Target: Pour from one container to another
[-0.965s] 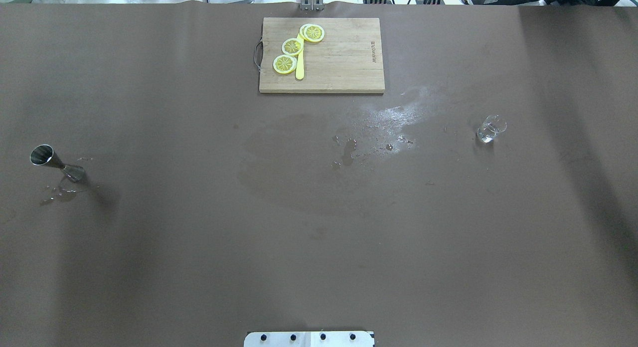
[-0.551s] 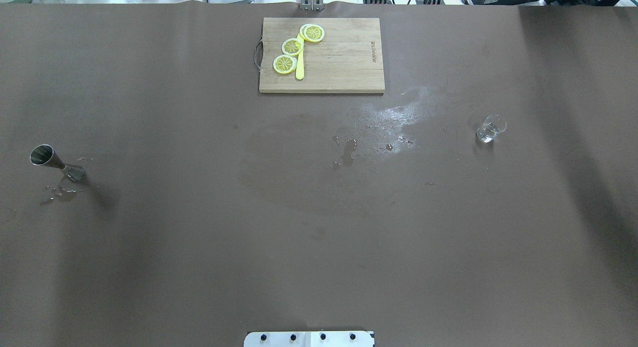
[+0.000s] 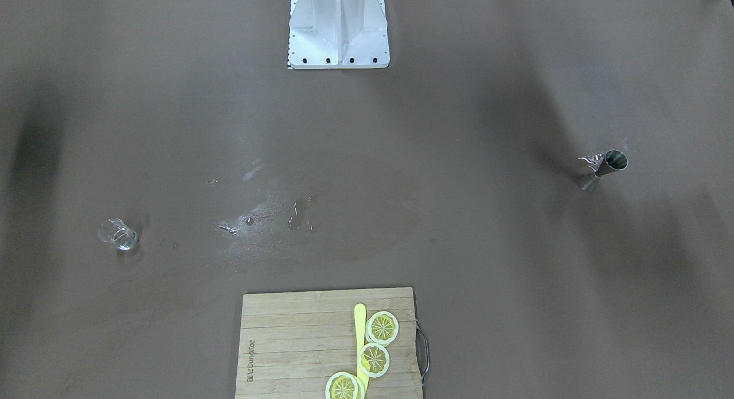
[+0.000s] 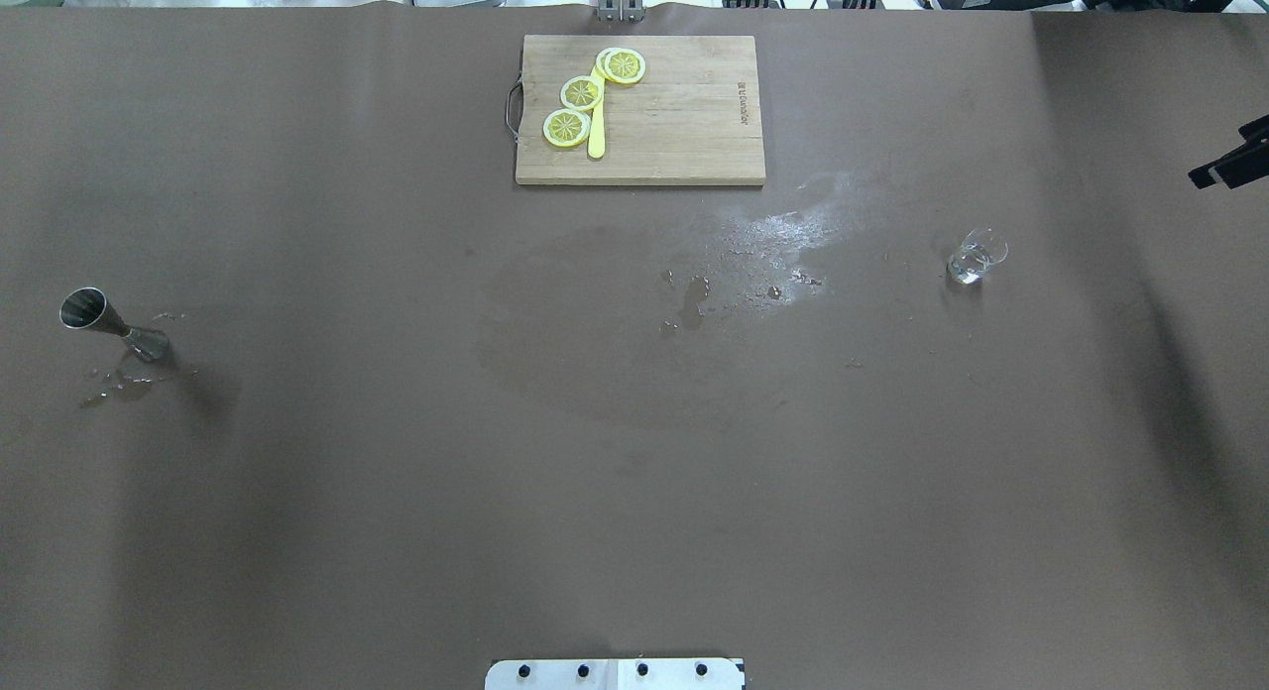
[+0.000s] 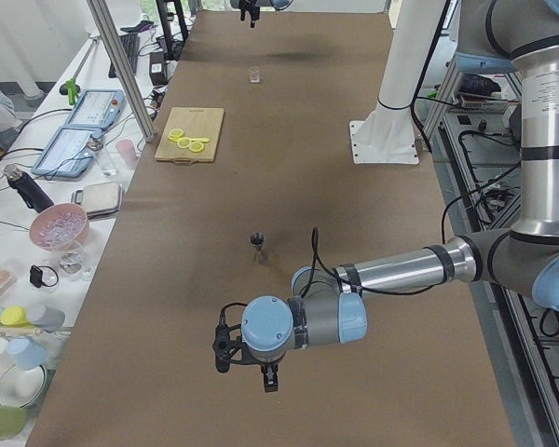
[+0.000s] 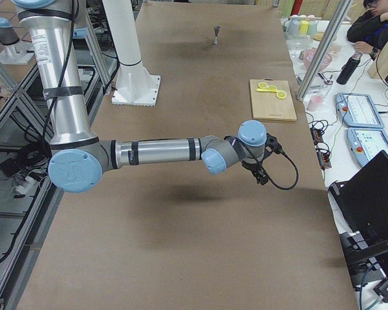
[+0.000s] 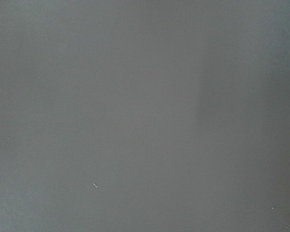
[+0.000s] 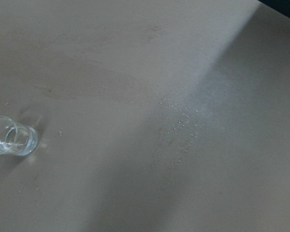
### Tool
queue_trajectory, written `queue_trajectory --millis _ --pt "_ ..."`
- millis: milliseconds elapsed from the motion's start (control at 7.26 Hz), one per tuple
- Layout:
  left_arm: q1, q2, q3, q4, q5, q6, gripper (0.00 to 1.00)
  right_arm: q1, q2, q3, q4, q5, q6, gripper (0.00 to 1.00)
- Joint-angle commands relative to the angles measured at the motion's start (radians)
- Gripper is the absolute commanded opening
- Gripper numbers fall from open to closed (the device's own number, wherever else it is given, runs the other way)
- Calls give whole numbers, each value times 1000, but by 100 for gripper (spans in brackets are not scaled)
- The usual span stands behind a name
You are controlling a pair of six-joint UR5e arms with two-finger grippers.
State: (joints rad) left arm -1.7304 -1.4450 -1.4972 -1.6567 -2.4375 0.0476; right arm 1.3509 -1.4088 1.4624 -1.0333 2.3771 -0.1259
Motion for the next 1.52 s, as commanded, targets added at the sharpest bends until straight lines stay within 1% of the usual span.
queue_trajectory --millis 0,276,413,551,827,965,1102,1240,1378 --pt "0 -2 2 0 0 0 99 -50 1 -77 187 10 -55 100" --pt "0 -5 5 -2 0 0 99 -70 22 -158 313 78 -86 100" --pt "2 -6 6 -2 0 0 99 -94 24 -187 394 83 -133 100" --pt "9 -6 6 0 0 0 99 -117 25 -215 476 83 -139 100" --pt "9 -6 6 -2 0 0 99 -130 24 -223 522 106 -142 100" --pt "9 -6 6 0 0 0 99 -139 36 -253 579 128 -164 100" --pt "9 -6 6 0 0 0 99 -145 71 -328 702 131 -170 100" --pt "9 -6 6 -1 0 0 99 -166 91 -393 798 128 -170 100" --pt "9 -6 6 -2 0 0 99 -173 99 -416 817 125 -173 100"
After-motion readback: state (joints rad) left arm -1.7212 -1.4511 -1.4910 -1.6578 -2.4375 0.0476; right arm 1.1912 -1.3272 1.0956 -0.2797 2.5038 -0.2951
